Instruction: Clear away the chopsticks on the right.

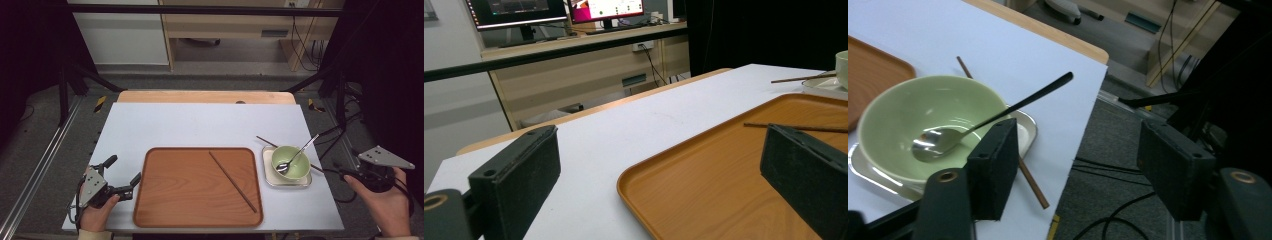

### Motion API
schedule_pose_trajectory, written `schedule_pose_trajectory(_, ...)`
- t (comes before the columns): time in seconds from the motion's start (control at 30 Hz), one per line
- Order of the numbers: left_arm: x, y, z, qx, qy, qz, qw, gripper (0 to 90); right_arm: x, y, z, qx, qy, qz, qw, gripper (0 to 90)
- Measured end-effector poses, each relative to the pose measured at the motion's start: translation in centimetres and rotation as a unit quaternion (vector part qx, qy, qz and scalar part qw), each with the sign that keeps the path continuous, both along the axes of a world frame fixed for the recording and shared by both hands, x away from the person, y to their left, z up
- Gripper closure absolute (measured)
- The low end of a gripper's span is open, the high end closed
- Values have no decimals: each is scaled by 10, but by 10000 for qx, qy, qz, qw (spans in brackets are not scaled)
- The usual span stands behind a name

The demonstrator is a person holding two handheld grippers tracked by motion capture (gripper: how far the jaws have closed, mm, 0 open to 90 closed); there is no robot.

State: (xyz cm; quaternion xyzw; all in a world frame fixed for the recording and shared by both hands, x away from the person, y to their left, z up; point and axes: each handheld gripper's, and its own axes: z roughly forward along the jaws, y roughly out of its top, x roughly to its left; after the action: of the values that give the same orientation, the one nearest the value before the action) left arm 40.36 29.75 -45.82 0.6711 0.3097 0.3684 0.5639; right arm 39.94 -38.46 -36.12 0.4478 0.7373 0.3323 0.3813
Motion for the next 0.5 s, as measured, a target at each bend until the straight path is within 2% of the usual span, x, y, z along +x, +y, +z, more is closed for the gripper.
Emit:
schedule_pose_trajectory(0.07,0,0,0,-7,-1,-1,10000,23,0,-4,-2,-23,-16,-17,10000,356)
schedule_pose_trajectory(0.17,0,1,0,-20,5,3,10000,23,4,-8,-8,-59,126,81,9999,385)
schedule_pose_trajectory(0.23,0,2,0,-25,-12,9,10000,23,8,-12,-14,-61,300,158,9994,408)
schedule_pose_trajectory(0.33,0,2,1,-50,-12,16,10000,24,14,-15,-23,-124,589,342,9976,440)
schedule_pose_trajectory(0.37,0,3,1,-36,4,25,10000,24,16,-15,-27,-212,669,421,9966,459)
schedule_pose_trajectory(0.5,1,1,0,7,24,8,10000,24,25,-15,-42,-316,999,670,9922,510)
